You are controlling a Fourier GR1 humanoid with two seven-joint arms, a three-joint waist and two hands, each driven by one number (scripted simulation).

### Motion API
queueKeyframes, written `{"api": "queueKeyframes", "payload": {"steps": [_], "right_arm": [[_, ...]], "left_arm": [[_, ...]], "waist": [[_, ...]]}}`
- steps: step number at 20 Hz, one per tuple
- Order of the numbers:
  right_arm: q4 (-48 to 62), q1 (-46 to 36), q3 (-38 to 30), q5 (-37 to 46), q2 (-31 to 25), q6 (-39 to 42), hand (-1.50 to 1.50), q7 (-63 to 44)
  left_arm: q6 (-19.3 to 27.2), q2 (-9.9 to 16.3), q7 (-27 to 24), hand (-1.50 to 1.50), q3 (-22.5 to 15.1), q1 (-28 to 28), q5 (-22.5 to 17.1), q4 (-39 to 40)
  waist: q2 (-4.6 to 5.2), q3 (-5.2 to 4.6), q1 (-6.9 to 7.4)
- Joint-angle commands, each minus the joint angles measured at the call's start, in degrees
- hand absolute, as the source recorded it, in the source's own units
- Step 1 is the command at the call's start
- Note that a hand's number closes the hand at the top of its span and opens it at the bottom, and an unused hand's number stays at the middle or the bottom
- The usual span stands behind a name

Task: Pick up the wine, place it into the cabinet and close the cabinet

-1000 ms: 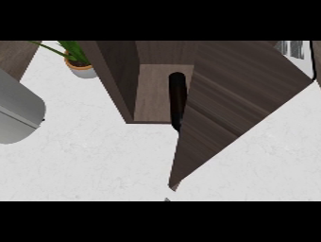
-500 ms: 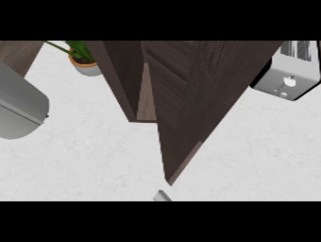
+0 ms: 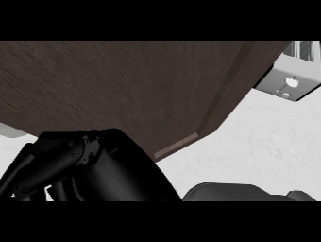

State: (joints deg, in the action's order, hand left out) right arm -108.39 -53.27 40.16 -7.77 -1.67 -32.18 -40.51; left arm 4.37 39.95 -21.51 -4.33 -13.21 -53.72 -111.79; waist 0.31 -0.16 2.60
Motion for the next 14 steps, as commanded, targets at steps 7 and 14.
{"api": "queueKeyframes", "payload": {"steps": [7, 14], "right_arm": [[26.85, -17.95, -12.91, 0.21, 1.37, 8.30, 1.50, 8.41], [39.41, -18.12, -17.18, -3.48, 1.67, 11.62, 1.50, 16.64]], "left_arm": [[-1.45, -1.28, 0.35, -1.50, 1.94, -2.22, 1.95, 0.45], [-1.32, -3.93, 0.83, -1.50, 1.50, -2.39, 4.23, -0.37]], "waist": [[-0.20, 0.08, -0.94], [-0.15, 0.10, -0.90]]}}
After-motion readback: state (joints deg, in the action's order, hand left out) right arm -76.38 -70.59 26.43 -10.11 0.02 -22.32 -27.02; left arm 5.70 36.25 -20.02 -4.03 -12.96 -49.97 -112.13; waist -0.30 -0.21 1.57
